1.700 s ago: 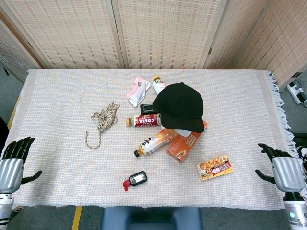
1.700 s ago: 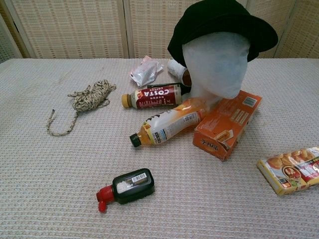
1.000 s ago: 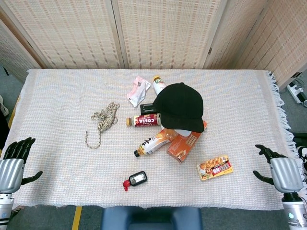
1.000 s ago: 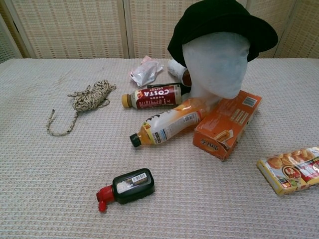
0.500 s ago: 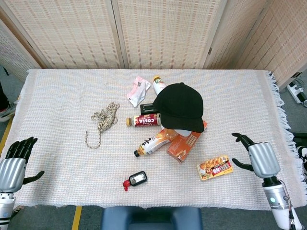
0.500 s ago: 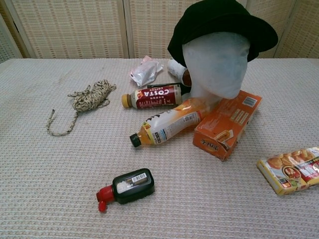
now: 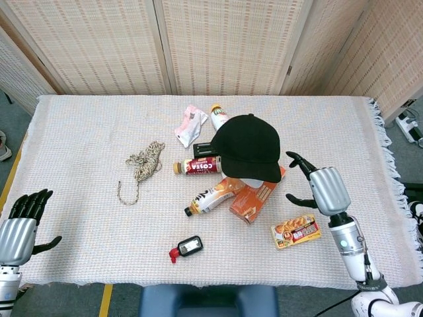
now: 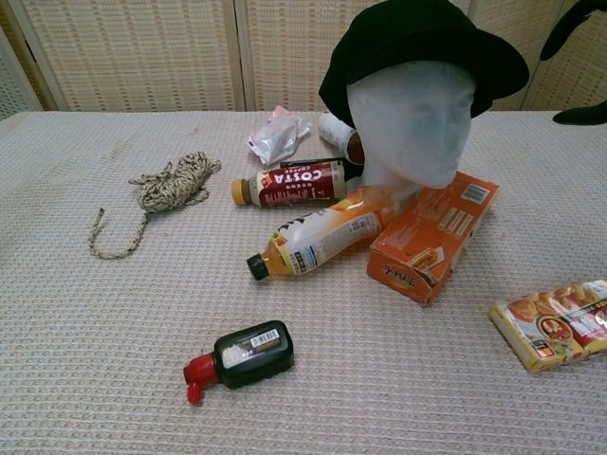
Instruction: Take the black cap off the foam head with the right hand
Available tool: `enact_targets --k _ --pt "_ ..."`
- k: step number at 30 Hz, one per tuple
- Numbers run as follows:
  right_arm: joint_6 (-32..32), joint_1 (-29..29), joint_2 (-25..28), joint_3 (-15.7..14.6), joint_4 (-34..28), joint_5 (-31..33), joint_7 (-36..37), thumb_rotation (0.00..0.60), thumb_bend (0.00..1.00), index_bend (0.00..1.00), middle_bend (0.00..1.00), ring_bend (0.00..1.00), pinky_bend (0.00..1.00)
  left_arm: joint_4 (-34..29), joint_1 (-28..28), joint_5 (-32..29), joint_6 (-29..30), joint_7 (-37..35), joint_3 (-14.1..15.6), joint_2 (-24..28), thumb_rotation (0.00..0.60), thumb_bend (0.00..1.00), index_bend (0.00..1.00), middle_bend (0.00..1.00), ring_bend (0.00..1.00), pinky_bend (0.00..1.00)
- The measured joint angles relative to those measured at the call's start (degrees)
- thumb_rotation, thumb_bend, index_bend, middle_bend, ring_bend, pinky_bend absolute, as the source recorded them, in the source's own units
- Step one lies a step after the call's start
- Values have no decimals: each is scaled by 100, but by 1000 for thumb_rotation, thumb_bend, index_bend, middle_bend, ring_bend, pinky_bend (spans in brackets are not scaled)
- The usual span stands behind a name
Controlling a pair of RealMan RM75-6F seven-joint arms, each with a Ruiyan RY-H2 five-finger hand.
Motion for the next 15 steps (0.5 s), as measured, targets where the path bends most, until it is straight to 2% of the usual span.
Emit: enact_targets --k 6,10,13,15 --pt "-105 268 -244 89 77 106 -100 600 65 145 346 866 1000 5 0 -5 -27 -39 17 21 600 94 60 105 115 126" --pt "-123 414 -340 175 67 186 -199 600 76 184 346 869 1000 24 12 -18 -18 -91 17 38 600 94 66 104 115 126" --pt "-197 520 -407 190 84 240 -244 600 129 213 348 873 1000 28 15 -24 -35 -115 30 41 600 95 76 100 114 126" --pt "-244 603 -468 191 124 261 -299 600 220 256 369 882 1000 27 14 -14 -41 -123 39 50 600 95 78 98 114 126"
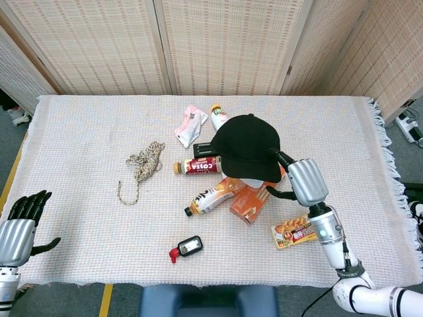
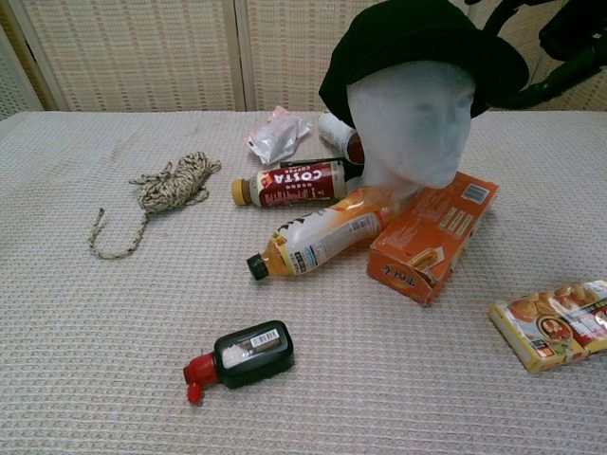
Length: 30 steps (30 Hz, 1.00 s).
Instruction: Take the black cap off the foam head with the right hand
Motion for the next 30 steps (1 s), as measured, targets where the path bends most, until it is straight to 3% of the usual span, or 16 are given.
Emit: enact_targets --k 5,9,14,30 --pt "67 108 -174 14 114 -7 -91 600 511 490 527 926 1000 -6 12 -1 18 -41 -1 26 600 94 80 95 115 126" --pt "152 157 -303 8 250 -15 -71 600 664 627 631 954 1000 -2 12 -11 0 -62 3 34 600 94 80 94 114 126" --pt "213 199 -402 -1 381 19 -41 600 697 726 701 969 1000 -3 4 5 -11 -74 11 22 600 94 81 93 114 126" --pt "602 355 -640 347 867 258 -113 600 744 775 725 991 1000 55 -28 -74 -148 -69 31 -25 600 95 80 84 113 126"
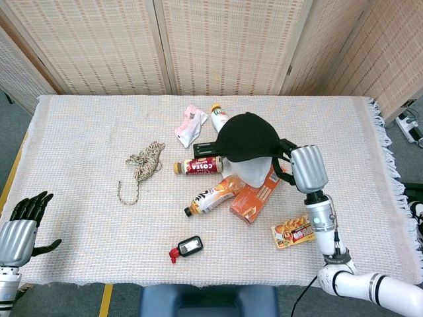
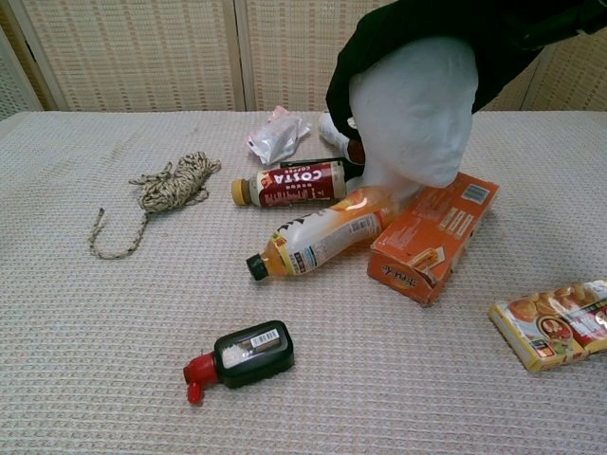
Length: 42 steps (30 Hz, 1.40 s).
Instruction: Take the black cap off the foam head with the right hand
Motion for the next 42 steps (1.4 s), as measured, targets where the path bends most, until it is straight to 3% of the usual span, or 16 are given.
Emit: enact_targets --k 10,27,33,42 --pt "-1 264 -140 344 730 371 -137 600 747 785 734 999 1000 -12 -60 -38 -97 47 -16 -18 600 94 79 79 111 126" --pt "-682 971 -435 714 2211 1054 63 600 746 785 734 999 1000 -137 -176 -74 -229 247 -43 -42 600 95 79 79 110 126" --pt "-834 1202 -448 823 2321 1115 343 600 747 784 734 999 1000 -132 -208 -100 -265 264 -53 -80 600 94 79 78 109 126" --pt "-817 1318 -452 751 2478 1092 168 600 748 784 734 999 1000 -94 -219 -107 -289 231 -37 -97 600 94 79 78 109 126"
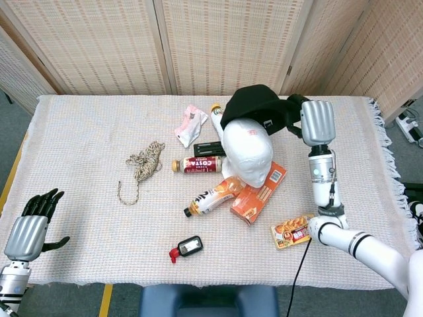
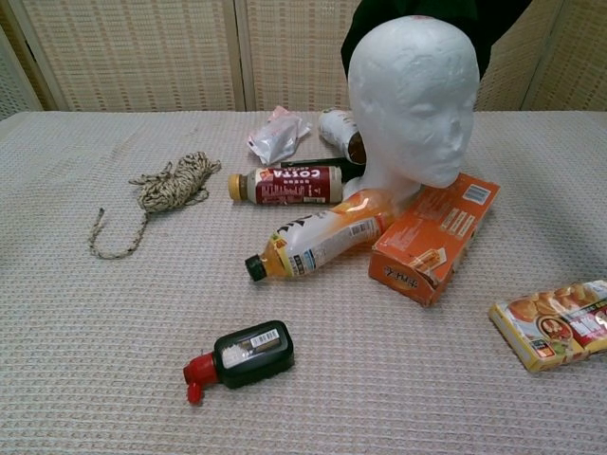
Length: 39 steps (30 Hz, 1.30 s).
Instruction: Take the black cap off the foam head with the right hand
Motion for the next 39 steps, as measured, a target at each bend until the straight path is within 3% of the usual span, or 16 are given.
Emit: enact_targets --k 13,27,32,34,36,37,38,39 --pt "-56 -414 572 -387 290 -10 -78 600 747 784 734 999 1000 -55 -36 111 28 -10 23 -10 600 94 79 78 109 126" --pt "-215 -1364 1523 -1437 -625 -527 300 600 746 784 734 999 1000 -126 14 168 91 -54 91 54 600 94 79 78 109 126" --pt "-346 -1456 1554 -1611 -701 -573 227 600 742 744 730 971 1000 -165 17 197 98 -41 109 52 600 95 79 78 110 126" --pt "-442 -1462 1490 -1665 -685 -539 139 600 695 687 704 908 1000 -172 15 202 93 -33 115 49 600 95 79 79 109 126" --pt "-527 -1462 1384 -1706 -655 -493 73 600 584 622 664 827 1000 -181 11 202 82 -19 118 47 600 95 79 78 109 126" --pt "-560 -1461 1331 -1722 -639 -473 53 600 478 579 633 770 989 -187 10 198 78 -12 118 50 600 95 79 78 109 126" --pt "-601 -1459 1281 -1739 -623 -453 36 600 324 514 581 689 918 -191 10 195 77 -7 118 53 600 95 79 78 109 126" --pt "-669 -1454 1229 -1762 -608 -423 17 600 232 467 544 632 849 -193 10 191 77 -4 117 57 600 95 78 79 110 126"
